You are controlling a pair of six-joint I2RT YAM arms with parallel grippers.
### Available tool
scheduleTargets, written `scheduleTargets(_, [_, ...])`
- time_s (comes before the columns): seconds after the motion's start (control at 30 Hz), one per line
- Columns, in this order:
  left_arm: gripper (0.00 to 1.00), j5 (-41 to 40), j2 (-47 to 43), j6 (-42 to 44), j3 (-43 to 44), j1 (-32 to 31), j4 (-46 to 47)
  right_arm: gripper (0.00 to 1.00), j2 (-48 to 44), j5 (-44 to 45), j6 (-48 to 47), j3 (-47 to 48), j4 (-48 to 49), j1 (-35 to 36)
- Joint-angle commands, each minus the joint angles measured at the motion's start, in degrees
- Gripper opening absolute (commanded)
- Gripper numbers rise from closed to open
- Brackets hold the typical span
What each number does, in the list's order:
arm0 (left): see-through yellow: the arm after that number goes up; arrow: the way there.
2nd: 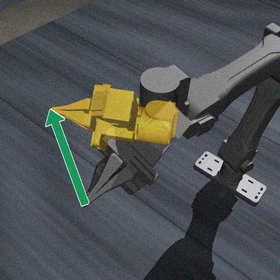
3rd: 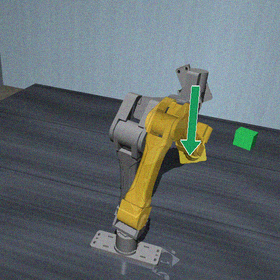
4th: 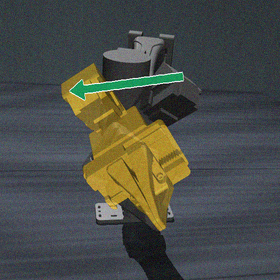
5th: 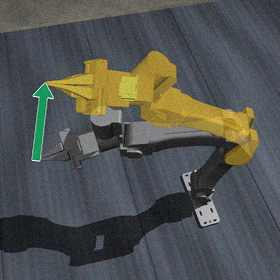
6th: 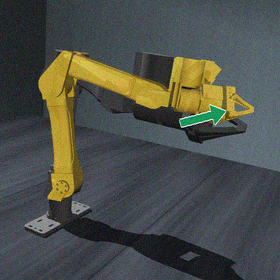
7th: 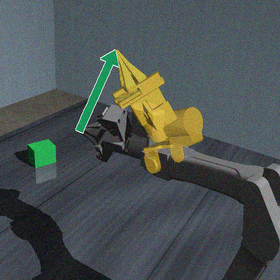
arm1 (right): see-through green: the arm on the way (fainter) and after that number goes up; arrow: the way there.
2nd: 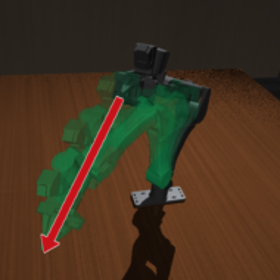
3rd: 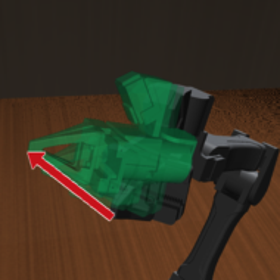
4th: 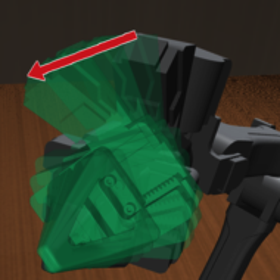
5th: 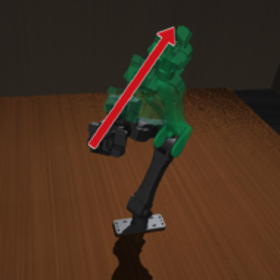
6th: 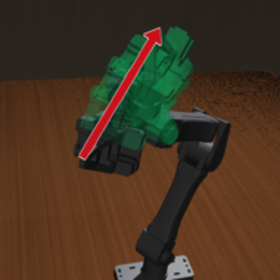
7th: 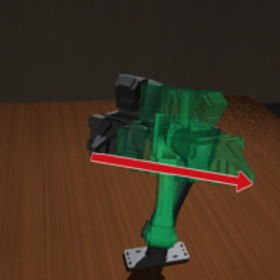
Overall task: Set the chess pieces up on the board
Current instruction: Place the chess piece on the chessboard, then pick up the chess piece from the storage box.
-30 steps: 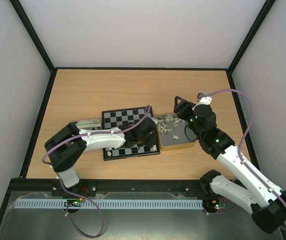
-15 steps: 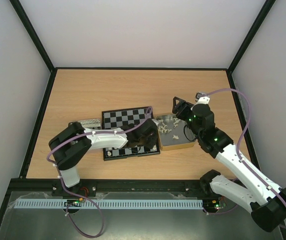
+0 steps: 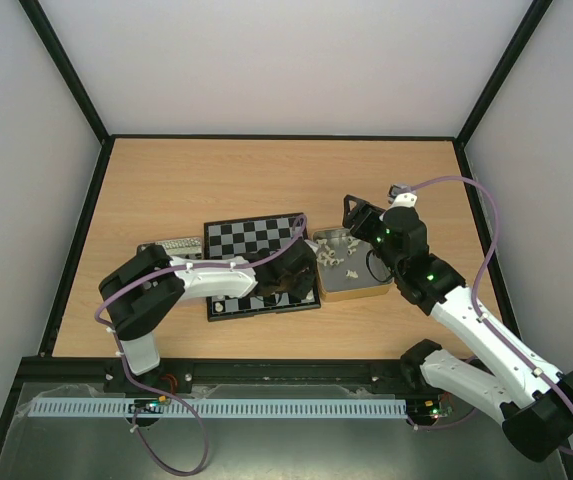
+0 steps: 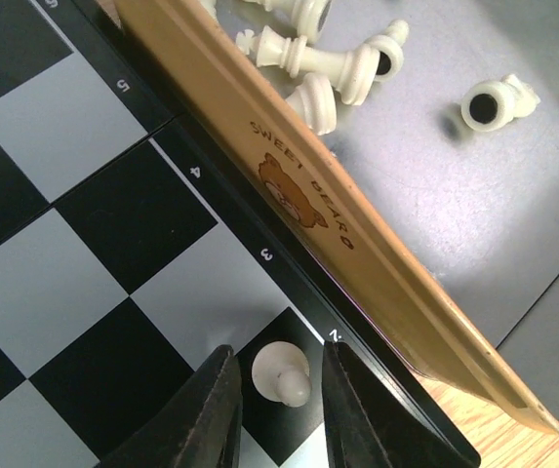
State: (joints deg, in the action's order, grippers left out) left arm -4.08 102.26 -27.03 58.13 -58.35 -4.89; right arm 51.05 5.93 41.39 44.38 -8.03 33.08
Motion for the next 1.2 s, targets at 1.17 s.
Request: scheduleTargets(1.17, [0.4, 4.0, -32.5, -8.8, -18.6, 16.4, 6.4, 0.36, 29.7, -13.8, 5.6, -1.3, -9.1, -4.8])
